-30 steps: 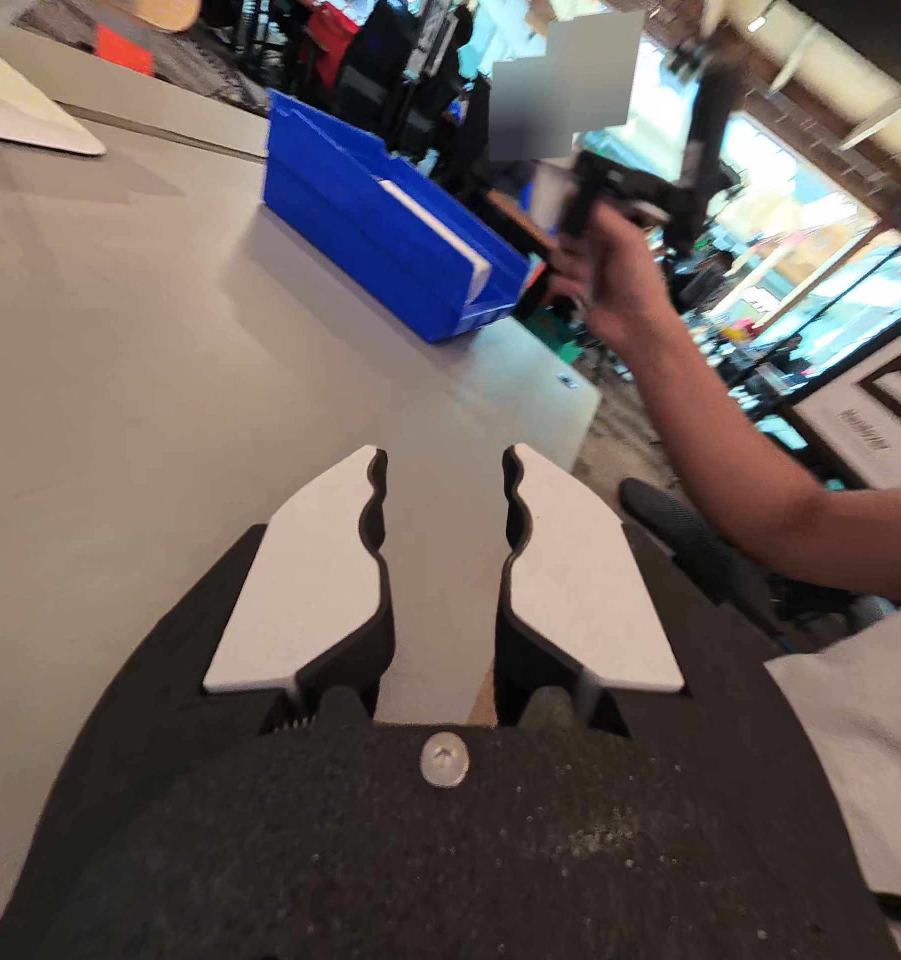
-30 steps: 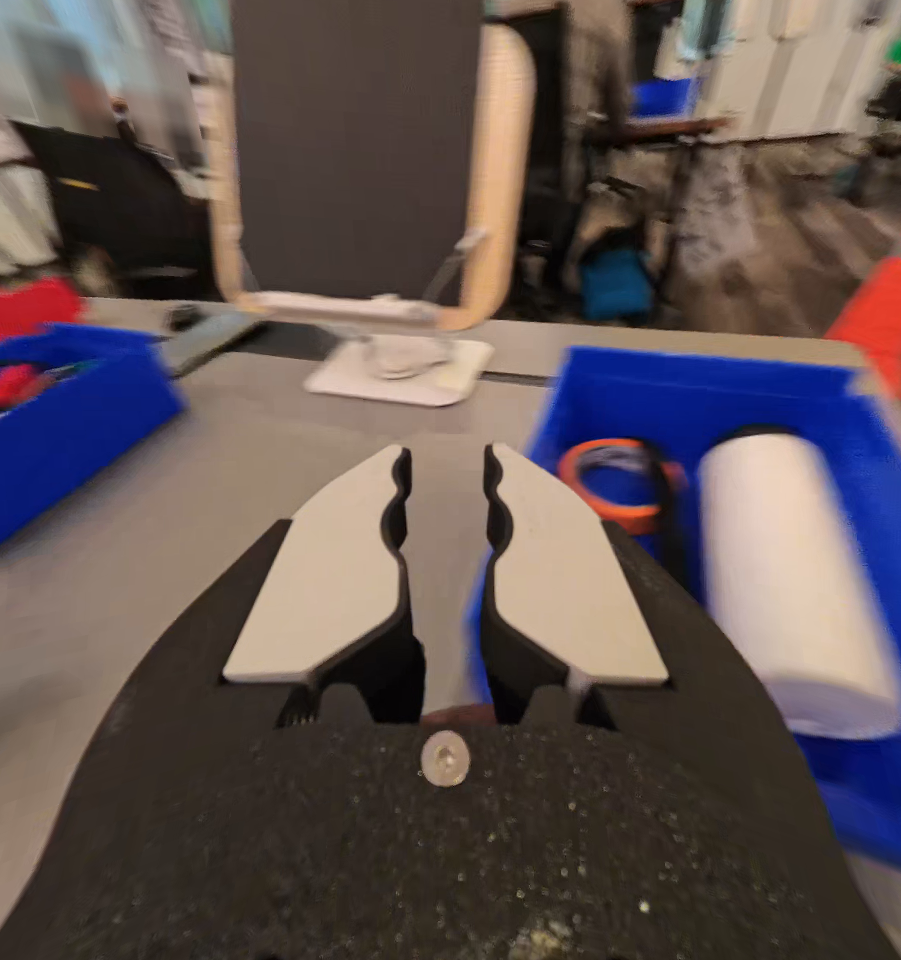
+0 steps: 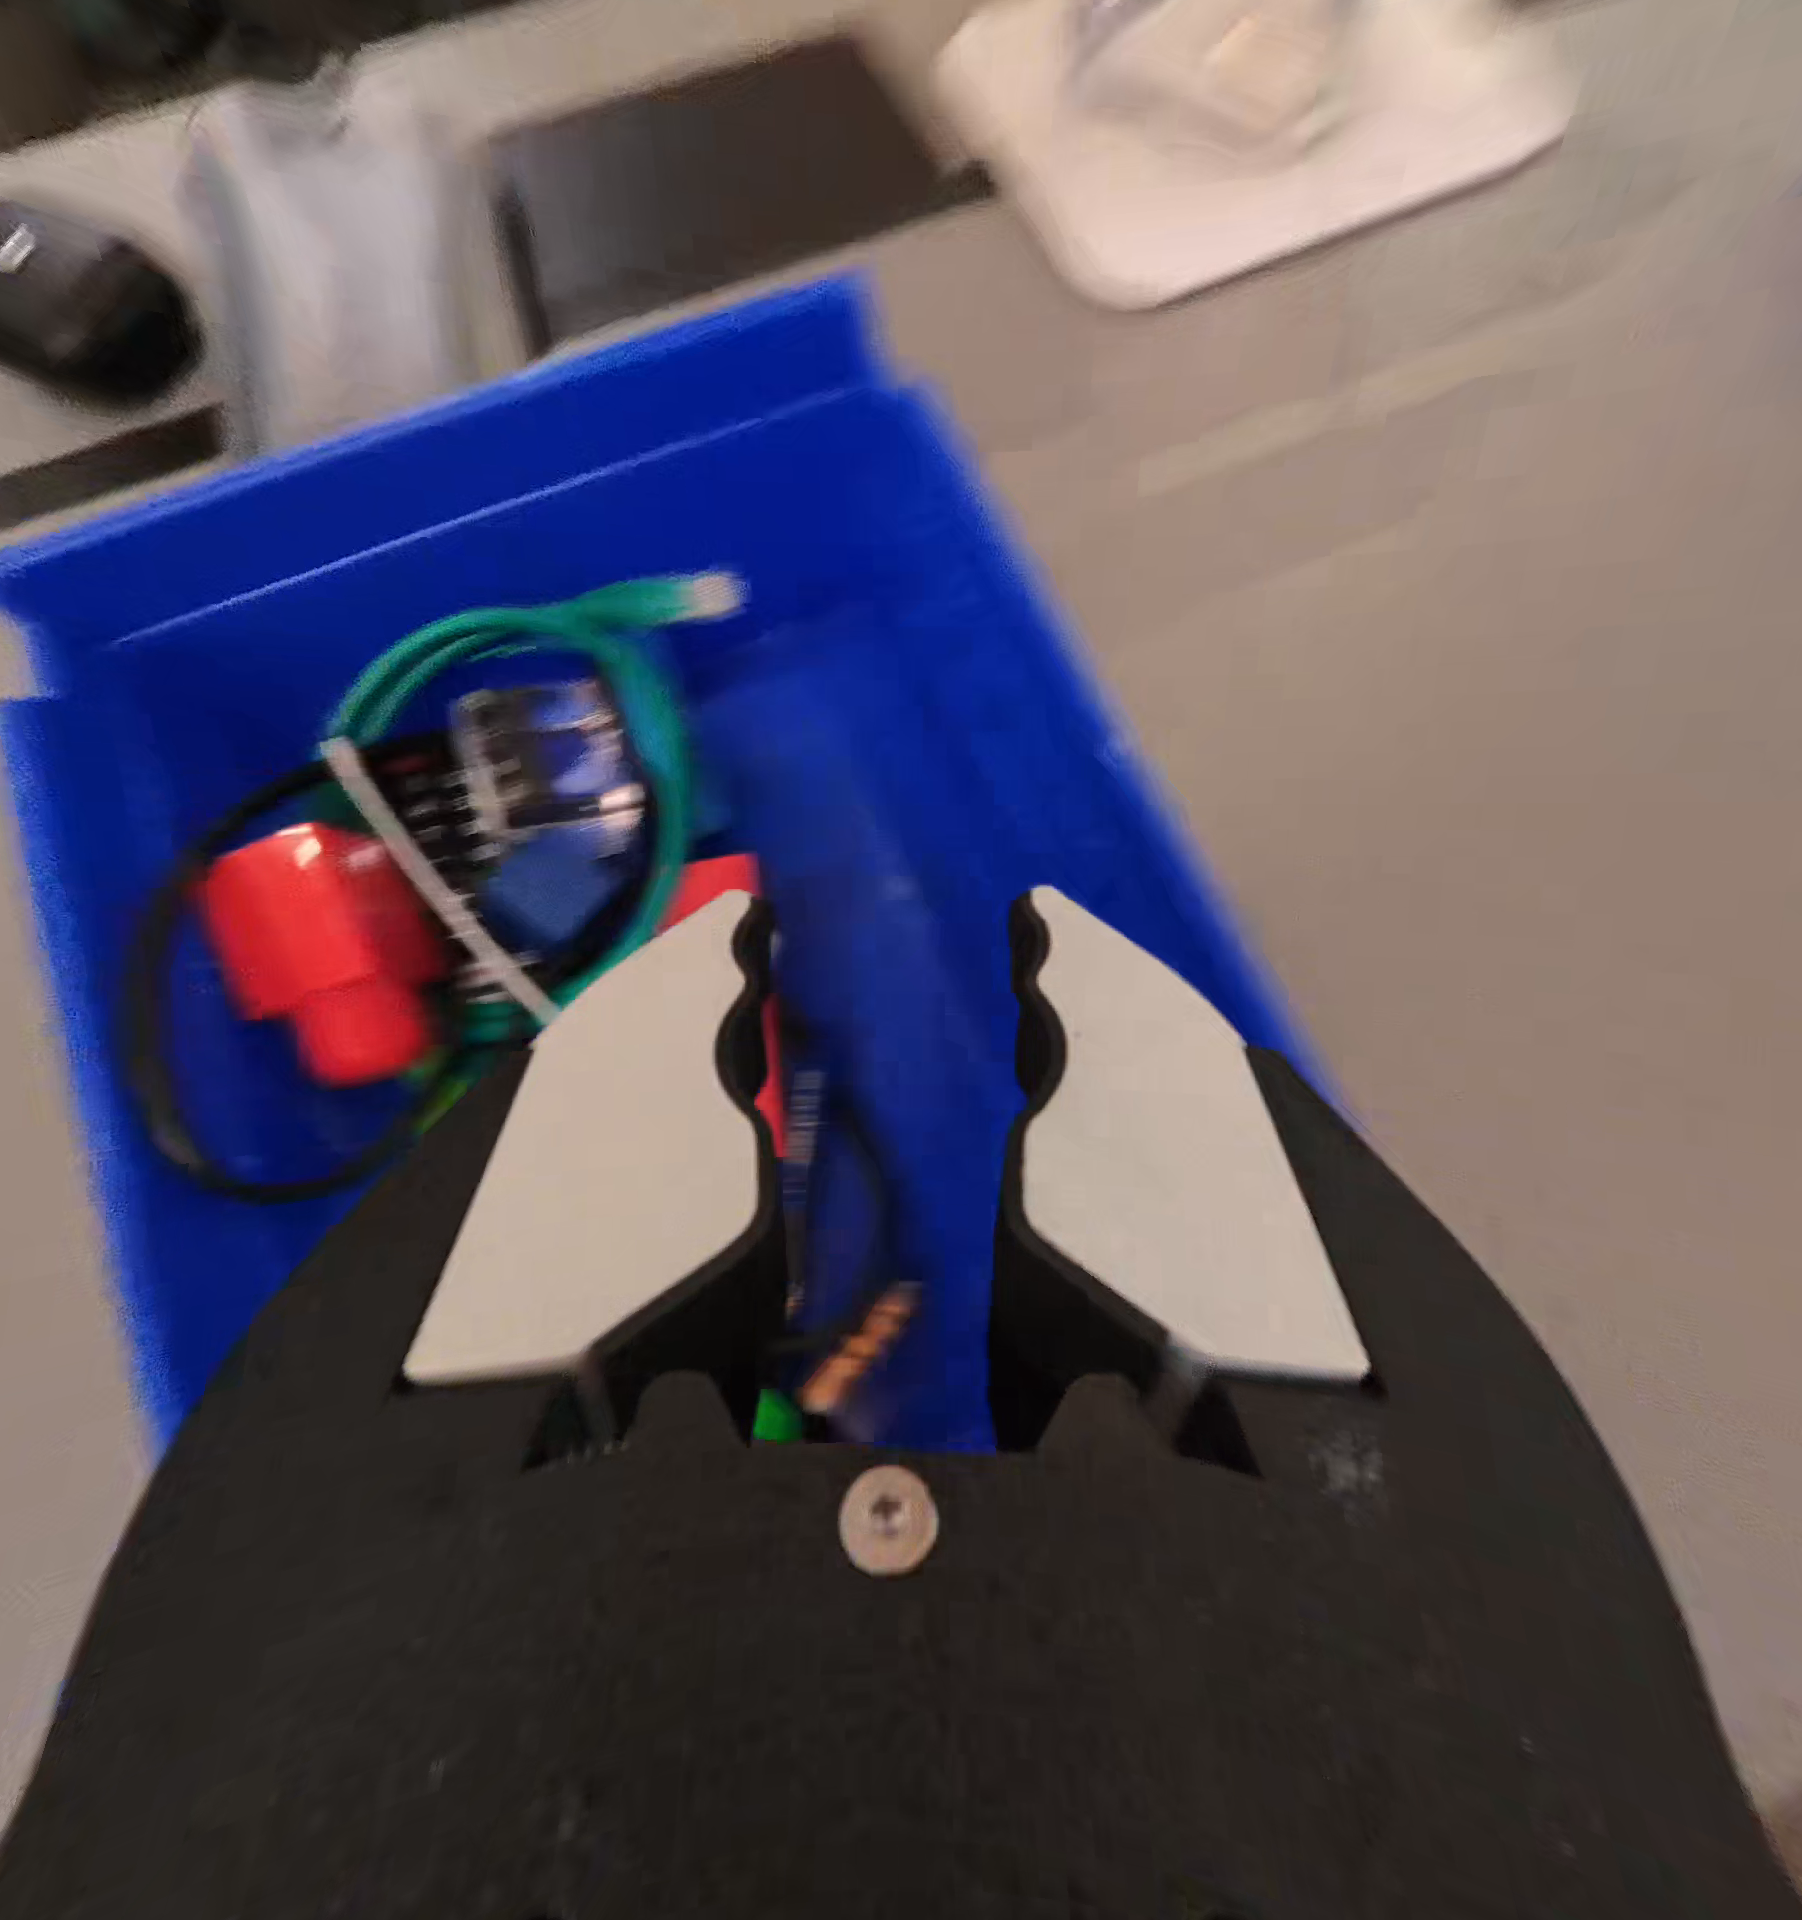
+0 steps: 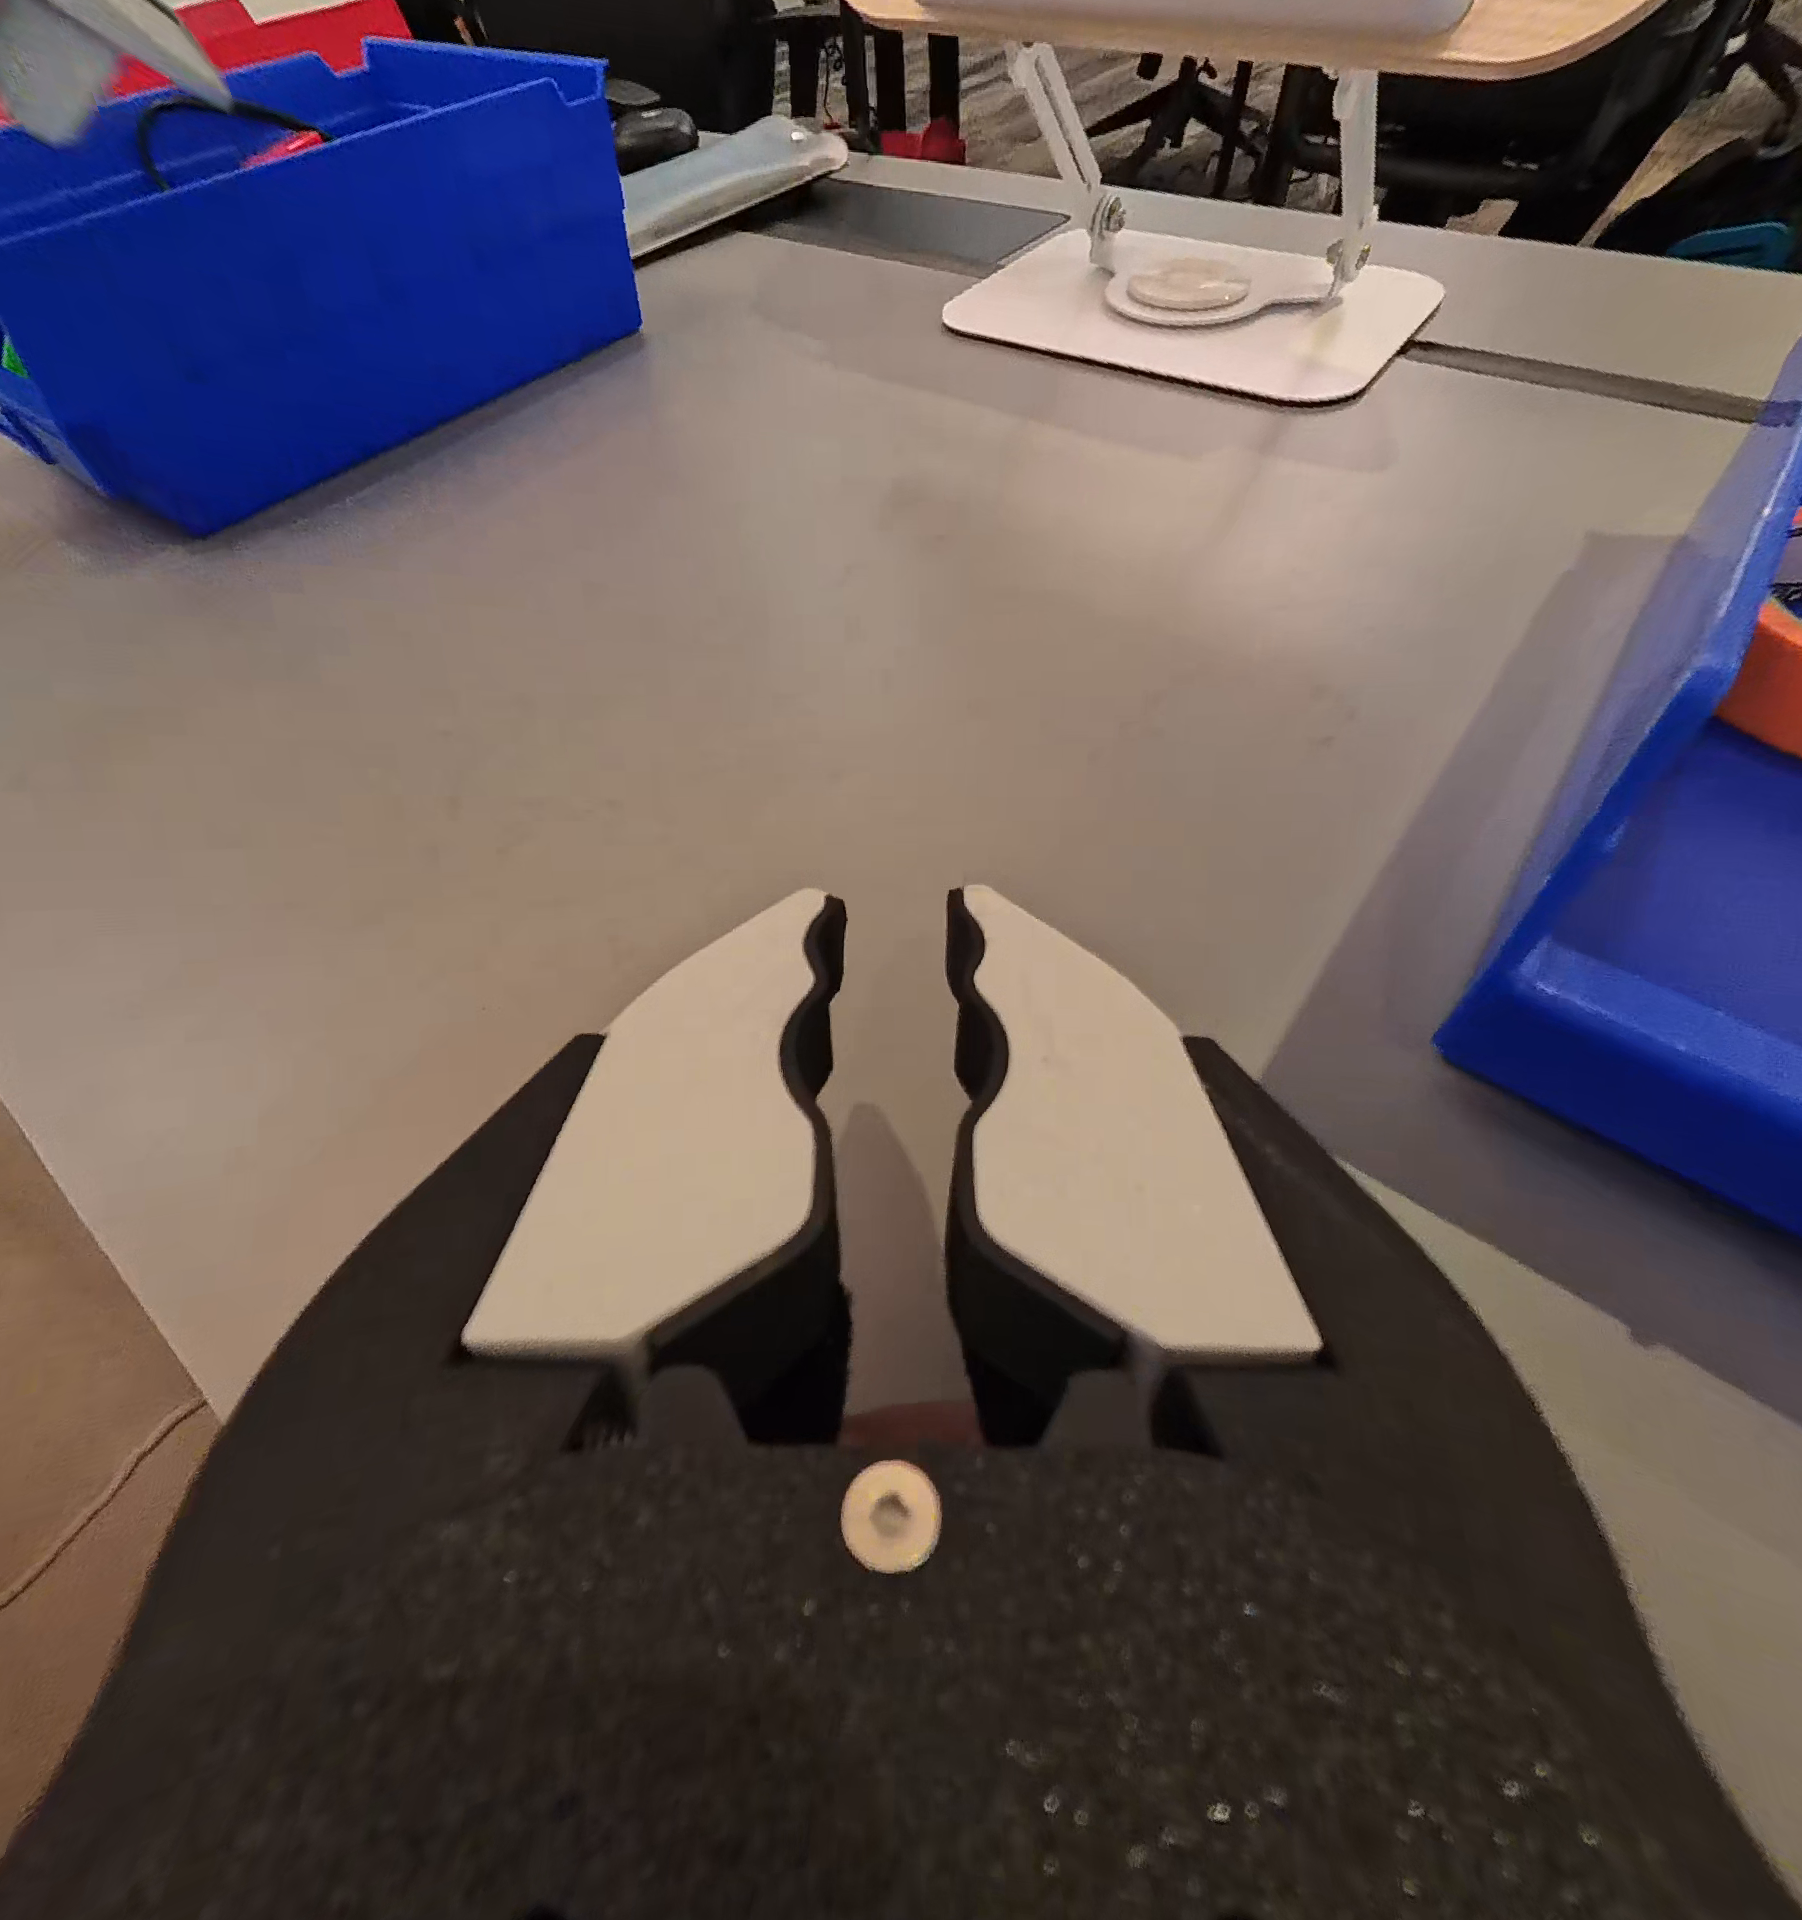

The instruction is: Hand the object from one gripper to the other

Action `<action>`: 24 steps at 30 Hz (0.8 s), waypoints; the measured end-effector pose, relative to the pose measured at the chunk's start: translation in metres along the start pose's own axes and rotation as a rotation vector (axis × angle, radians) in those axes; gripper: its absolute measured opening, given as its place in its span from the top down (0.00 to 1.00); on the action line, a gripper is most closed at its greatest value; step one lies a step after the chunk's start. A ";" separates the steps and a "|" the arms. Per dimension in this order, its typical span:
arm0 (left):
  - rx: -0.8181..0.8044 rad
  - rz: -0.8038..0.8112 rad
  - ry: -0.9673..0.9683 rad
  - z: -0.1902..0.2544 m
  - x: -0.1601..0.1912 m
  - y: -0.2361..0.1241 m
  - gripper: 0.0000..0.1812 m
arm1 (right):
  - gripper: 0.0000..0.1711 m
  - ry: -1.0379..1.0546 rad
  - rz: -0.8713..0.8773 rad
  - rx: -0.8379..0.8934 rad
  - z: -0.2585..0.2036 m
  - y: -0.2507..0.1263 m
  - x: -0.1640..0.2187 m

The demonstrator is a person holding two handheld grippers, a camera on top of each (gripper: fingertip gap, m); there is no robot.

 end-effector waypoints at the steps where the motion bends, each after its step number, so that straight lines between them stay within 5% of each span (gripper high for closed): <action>1: -0.064 -0.091 0.003 -0.016 -0.003 0.017 0.74 | 0.89 0.007 -0.002 -0.004 0.001 0.001 0.000; 5: -0.158 -0.324 0.056 -0.037 -0.007 0.076 0.73 | 0.89 0.023 -0.003 -0.012 0.002 0.001 0.000; 9: -0.241 -0.391 0.094 -0.040 -0.007 0.093 0.95 | 0.89 0.020 -0.006 -0.002 0.002 -0.002 0.002; 13: -0.282 -0.217 0.095 -0.036 -0.020 0.053 0.97 | 0.90 0.026 -0.002 0.005 0.003 -0.005 0.003; 24: 0.236 0.347 0.067 -0.049 -0.047 -0.050 0.97 | 0.90 0.025 0.005 -0.026 -0.002 -0.003 0.001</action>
Point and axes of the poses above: each gripper's, where its closed fingertips meet, y out along the fingers, x out of its underside, z = x × y across the jaws, the point moved 9 cm from there along -y, back along the fingers, and after that the axes turned 8 degrees about -z, right-handed, at the moved point
